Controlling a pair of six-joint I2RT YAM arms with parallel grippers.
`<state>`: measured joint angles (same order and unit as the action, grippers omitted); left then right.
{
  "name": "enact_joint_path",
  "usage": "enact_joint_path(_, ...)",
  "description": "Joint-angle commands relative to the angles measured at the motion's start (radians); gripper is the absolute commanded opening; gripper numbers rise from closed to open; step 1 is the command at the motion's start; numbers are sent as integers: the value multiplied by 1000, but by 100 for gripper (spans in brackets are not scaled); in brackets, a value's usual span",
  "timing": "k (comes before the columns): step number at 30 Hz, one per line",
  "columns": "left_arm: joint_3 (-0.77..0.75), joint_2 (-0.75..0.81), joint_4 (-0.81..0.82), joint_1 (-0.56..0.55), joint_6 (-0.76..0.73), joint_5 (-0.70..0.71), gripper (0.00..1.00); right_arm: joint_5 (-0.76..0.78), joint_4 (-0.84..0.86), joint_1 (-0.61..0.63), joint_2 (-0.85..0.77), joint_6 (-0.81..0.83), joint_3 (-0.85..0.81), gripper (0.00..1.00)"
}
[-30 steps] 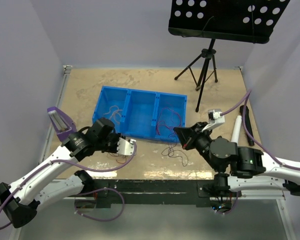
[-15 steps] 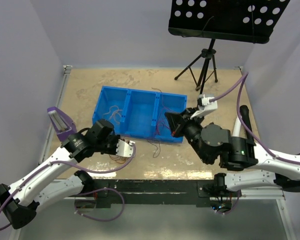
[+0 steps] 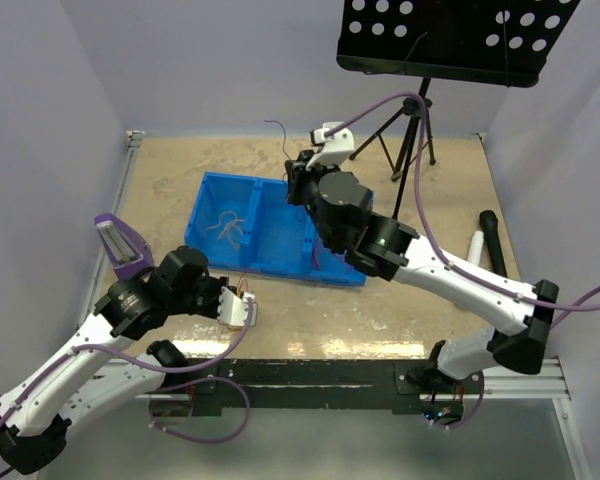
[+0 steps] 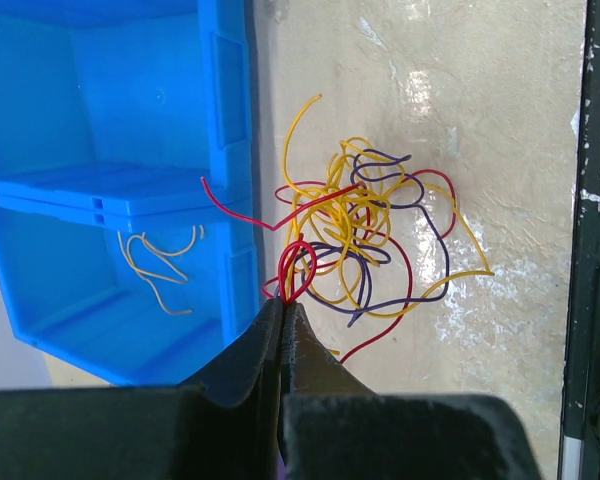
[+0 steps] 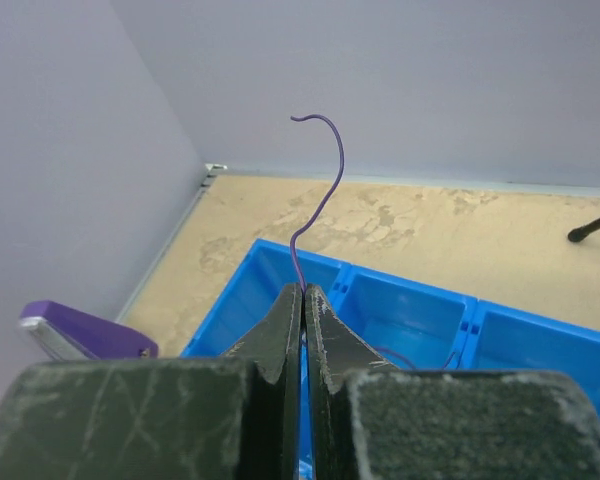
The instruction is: Untangle the cables
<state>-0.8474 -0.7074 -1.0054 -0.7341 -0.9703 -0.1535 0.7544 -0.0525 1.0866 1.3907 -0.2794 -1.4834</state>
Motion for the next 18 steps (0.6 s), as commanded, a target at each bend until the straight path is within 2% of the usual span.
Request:
enact_joint_path(1, -51, 6, -25, 2, -27, -24, 0, -92, 120, -77, 56, 45, -67, 0)
enact_joint_path(6, -65, 2, -22, 2, -27, -35, 0, -135, 138, -126, 120, 25, -90, 0)
enact_joint_path(18, -65, 6, -6, 2, -22, -31, 0, -139, 141, -139, 202, -9, -104, 0)
